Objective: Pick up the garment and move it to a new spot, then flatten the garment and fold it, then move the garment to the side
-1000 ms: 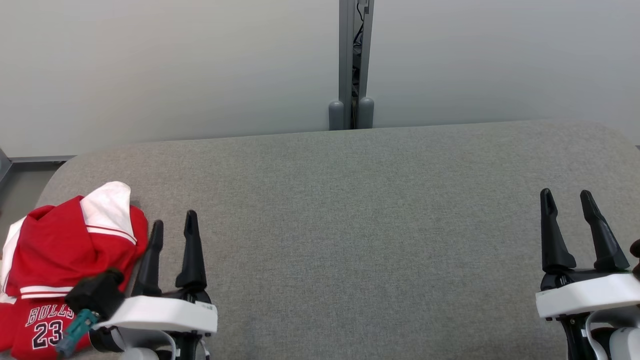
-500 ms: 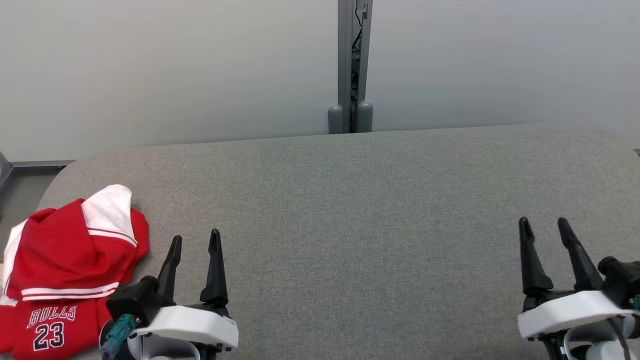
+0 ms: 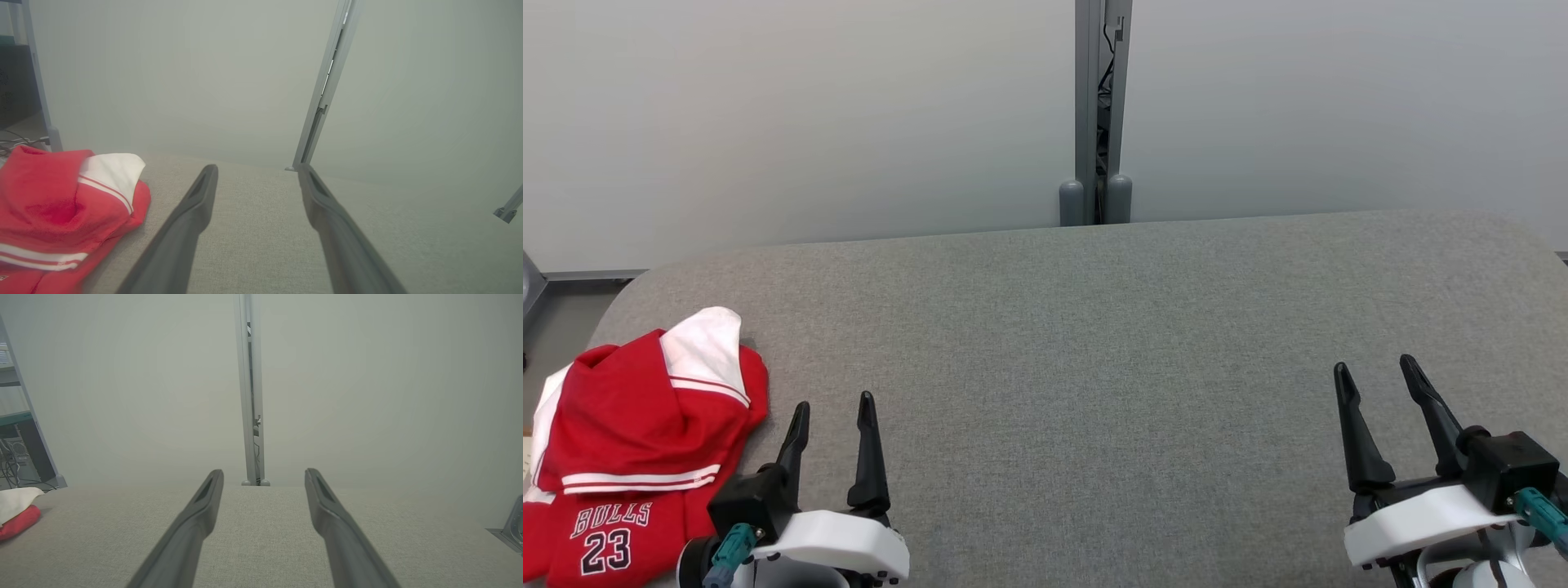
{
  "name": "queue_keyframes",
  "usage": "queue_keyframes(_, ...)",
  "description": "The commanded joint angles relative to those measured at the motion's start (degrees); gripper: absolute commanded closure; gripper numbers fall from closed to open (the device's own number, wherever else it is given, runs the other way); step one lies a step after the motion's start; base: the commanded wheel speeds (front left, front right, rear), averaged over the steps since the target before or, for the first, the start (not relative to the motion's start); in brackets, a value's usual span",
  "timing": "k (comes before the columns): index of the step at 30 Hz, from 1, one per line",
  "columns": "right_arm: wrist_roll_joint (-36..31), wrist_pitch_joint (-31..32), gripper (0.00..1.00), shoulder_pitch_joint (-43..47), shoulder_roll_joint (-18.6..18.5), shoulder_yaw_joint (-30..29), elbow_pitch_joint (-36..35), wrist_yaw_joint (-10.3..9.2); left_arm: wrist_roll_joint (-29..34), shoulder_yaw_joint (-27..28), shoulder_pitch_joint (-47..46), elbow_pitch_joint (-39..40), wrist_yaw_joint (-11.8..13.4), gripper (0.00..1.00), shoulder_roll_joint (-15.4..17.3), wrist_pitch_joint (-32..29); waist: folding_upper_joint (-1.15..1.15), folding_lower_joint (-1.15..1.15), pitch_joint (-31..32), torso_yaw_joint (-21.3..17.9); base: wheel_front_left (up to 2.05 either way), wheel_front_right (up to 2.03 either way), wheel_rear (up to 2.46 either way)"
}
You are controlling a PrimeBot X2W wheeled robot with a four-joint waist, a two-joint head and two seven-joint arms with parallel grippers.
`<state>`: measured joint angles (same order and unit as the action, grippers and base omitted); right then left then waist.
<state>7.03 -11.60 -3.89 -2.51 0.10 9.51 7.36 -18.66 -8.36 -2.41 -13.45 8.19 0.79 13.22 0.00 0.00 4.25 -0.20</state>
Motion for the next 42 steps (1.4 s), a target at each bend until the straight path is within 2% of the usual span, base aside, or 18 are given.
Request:
queue_keyframes(1,-0.3,-0.6,0.0,0.7,-0.6,-0.3,-0.3,0.14,0.8,0.4,0.6,0.1,0.6,0.0,0.2,0.4,0.0,0.0,0.1,0.0,0.0,0.0,0.0)
queue_keyframes(9,-0.5,-1.8,0.0,0.8,-0.6,-0.4,2.0,0.16,3.1,0.4,0.8,-0.3,1.3,0.0,0.2,1.0,0.0,0.0,0.4,0.1,0.0,0.0,0.0)
queue_keyframes(24,-5.9,-3.9,0.0,0.6,-0.6,-0.1,2.7,0.2,7.3,-0.6,1.7,-1.6,1.7,0.0,0.3,2.0,0.0,0.0,1.2,0.0,0.0,0.0,0.0)
queue_keyframes(29,-4.6,-3.8,0.0,0.8,-0.6,-0.5,3.4,0.2,6.0,-0.7,1.6,-2.9,1.1,0.0,0.3,2.0,0.0,0.0,1.3,0.0,0.0,0.0,0.0)
queue_keyframes(31,-3.9,-3.7,0.0,0.8,-0.6,-0.9,4.4,0.19,5.8,-1.5,1.5,-4.6,0.1,0.0,0.2,2.0,0.0,0.0,1.3,0.0,0.0,0.0,0.0)
queue_keyframes(42,-3.4,-3.7,0.0,0.2,-0.6,-1.6,5.9,0.19,5.1,-1.2,1.0,-5.9,0.3,0.0,0.3,2.0,0.0,0.0,1.1,0.1,0.0,0.0,0.0)
